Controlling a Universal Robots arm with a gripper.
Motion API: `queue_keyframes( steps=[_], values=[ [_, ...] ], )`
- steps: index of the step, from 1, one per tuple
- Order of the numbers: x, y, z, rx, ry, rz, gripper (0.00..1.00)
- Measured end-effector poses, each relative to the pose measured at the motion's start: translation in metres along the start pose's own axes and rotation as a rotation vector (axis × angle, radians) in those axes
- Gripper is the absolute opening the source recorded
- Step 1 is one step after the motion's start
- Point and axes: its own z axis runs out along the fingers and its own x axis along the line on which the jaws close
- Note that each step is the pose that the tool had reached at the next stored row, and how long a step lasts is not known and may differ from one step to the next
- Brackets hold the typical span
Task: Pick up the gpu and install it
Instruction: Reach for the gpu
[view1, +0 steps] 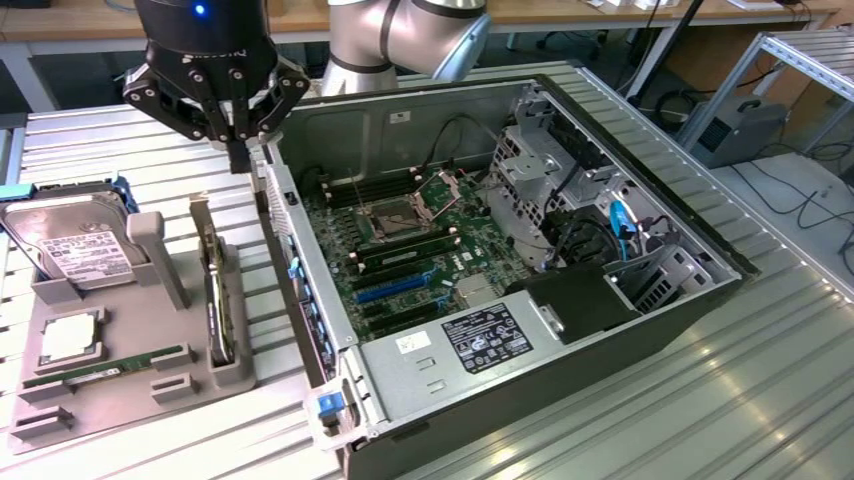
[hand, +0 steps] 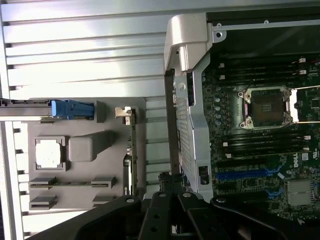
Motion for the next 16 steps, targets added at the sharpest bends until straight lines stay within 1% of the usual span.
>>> queue_keyframes(
  steps=[16],
  values=[
    [0.011, -0.0009, -0.0002, 0.0000, 0.0000, 0.000, 0.11]
  ],
)
